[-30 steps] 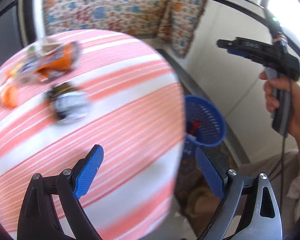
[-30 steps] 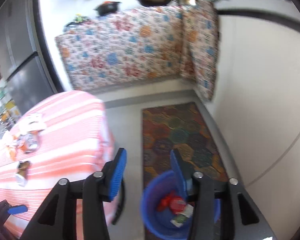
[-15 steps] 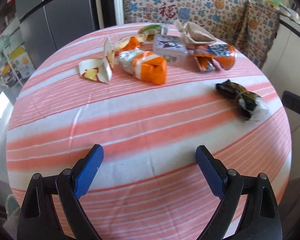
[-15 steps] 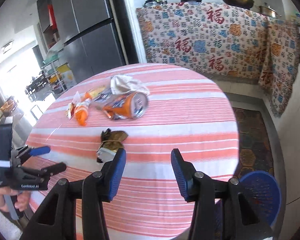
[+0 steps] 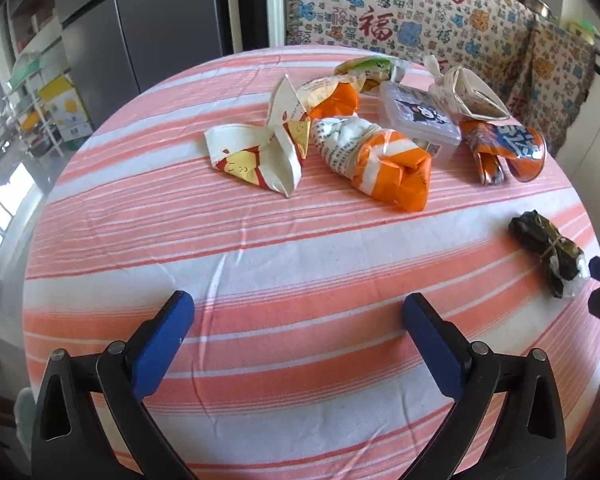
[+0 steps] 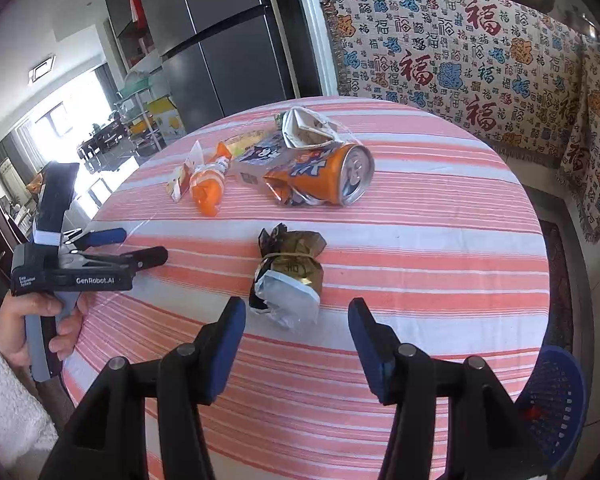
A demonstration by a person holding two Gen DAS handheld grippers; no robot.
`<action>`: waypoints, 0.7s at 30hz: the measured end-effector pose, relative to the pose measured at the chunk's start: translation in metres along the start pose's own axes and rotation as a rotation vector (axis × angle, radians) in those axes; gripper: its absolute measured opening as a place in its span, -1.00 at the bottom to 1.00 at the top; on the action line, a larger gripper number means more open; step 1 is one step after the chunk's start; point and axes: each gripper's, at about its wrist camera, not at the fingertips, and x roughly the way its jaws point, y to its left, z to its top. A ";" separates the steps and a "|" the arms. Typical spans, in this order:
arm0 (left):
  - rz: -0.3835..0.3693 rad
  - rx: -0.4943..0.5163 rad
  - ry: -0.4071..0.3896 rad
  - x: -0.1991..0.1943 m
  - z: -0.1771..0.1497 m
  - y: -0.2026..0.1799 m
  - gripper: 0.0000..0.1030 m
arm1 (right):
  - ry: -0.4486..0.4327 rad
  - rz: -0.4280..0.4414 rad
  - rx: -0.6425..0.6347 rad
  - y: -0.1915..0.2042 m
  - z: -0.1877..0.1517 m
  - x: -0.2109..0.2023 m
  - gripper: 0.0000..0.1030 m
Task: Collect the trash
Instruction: 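Move both tools back over the table toward the remaining trash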
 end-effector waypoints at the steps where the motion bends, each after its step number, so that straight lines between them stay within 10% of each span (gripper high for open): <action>1: 0.002 0.001 -0.001 0.000 -0.001 0.000 0.99 | 0.011 0.002 -0.009 0.001 0.000 0.003 0.06; 21: 0.004 -0.003 -0.005 0.000 -0.003 0.000 0.99 | 0.122 -0.224 -0.038 0.030 0.024 0.054 0.22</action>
